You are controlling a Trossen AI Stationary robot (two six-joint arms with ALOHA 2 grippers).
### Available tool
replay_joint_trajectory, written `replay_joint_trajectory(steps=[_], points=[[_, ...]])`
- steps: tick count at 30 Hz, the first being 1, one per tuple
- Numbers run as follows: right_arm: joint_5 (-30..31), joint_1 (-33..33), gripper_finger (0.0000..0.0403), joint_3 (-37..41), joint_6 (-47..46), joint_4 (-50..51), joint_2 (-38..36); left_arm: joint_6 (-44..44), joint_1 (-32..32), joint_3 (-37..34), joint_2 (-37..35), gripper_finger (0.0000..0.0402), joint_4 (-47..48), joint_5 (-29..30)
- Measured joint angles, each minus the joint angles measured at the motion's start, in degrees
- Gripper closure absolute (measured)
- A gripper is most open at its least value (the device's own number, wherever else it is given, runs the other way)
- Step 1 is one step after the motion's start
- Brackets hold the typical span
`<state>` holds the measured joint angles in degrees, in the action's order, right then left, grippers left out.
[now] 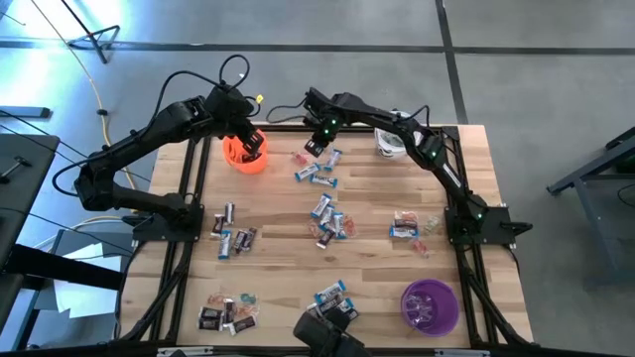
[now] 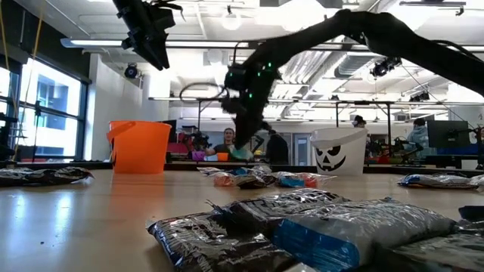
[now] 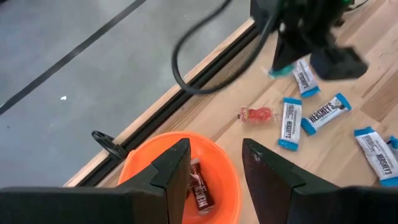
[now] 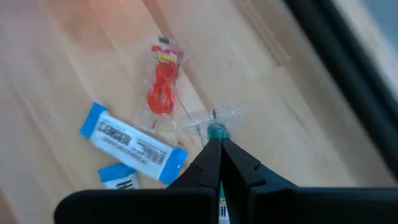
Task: Sort candy
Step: Put the blue gummy into the white bucket
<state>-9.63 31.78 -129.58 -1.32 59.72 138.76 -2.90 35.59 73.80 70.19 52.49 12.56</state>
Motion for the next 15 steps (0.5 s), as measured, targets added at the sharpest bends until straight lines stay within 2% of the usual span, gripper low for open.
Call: replay_joint_trajectory(steps=[3, 8, 15], points=[[0.9, 0.3, 0.0403, -5.4, 0.4, 5.4, -0.1, 0.1, 0.0, 0.0, 0.0, 0.0268, 0.0, 0.0], [6.6, 1.3, 0.0403, -3.0, 1.3, 7.7, -5.9, 0.2, 0.0, 0.0, 0.0, 0.0268, 0.3, 0.0], [17.3, 3.8, 0.0403, -3.0, 2.6, 18.5, -12.8, 1.7, 0.0, 0.0, 0.0, 0.0268, 0.3, 0.0]])
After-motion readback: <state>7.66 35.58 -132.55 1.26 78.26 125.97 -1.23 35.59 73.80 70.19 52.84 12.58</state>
